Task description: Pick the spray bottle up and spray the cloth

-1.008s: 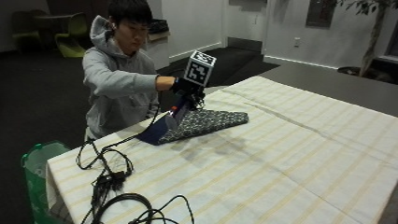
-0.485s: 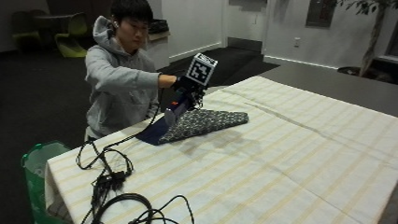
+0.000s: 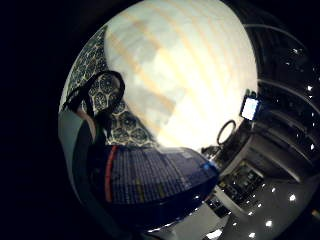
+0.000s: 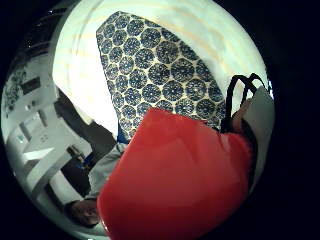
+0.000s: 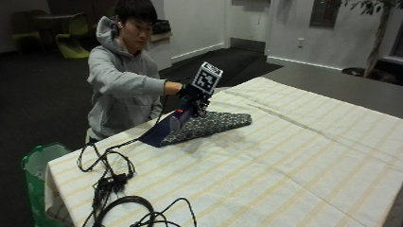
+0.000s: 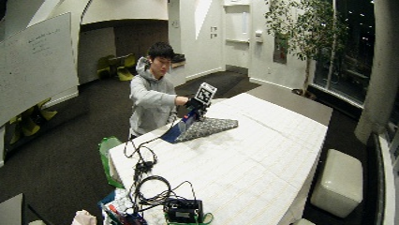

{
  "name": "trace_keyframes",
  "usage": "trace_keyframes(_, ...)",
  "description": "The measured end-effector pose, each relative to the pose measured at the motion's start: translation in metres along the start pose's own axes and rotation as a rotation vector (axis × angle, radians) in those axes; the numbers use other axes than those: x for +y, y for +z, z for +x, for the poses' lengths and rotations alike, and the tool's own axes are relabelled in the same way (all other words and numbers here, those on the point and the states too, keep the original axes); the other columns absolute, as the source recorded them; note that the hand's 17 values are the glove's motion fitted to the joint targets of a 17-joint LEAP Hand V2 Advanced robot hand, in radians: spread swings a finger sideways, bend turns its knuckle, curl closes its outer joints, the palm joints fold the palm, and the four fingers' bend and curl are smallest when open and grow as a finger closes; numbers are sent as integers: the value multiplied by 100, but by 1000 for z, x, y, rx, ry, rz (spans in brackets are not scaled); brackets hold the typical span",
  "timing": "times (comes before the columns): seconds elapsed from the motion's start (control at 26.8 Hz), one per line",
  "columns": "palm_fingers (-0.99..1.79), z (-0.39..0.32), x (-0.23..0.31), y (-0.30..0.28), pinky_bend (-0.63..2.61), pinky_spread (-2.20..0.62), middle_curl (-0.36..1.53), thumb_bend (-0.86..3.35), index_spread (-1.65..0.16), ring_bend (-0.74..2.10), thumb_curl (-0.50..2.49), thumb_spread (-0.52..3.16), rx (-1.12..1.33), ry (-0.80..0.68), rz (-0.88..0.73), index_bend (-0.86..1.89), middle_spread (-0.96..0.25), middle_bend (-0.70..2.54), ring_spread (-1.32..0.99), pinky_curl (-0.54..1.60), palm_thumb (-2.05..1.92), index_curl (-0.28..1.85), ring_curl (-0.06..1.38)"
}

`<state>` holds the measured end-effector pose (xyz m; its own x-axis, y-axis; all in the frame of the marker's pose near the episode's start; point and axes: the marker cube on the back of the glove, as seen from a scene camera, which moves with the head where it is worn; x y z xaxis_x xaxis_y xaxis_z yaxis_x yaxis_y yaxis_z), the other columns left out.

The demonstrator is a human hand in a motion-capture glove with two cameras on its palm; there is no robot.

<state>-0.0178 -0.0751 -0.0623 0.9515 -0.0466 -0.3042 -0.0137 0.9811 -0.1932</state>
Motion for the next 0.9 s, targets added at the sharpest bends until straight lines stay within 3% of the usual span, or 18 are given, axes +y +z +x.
trace_keyframes(0.11, 138, -21, 3, -22, 37, -28, 49, -3, -16, 53, 71, 16, -175, -106, 76, 45, -9, 59, -17, 41, 96, 54, 44)
trace_keyframes(0.3, 138, -73, 8, -84, 37, -28, 49, -4, -16, 53, 72, 16, -649, -302, 351, 45, -9, 60, -16, 41, 96, 54, 44)
trace_keyframes(0.52, 138, -140, -16, -114, 37, -28, 49, -4, -16, 53, 73, 16, -1256, -410, 653, 45, -9, 60, -16, 41, 95, 54, 44)
trace_keyframes(0.67, 138, -184, -40, -87, 37, -28, 50, -3, -16, 53, 73, 16, -1357, -468, 617, 44, -8, 60, -16, 41, 95, 54, 44)
trace_keyframes(0.9, 137, -224, -102, -65, 38, -28, 50, -3, -16, 52, 74, 17, -1421, -308, 736, 43, -7, 60, -16, 42, 96, 54, 44)
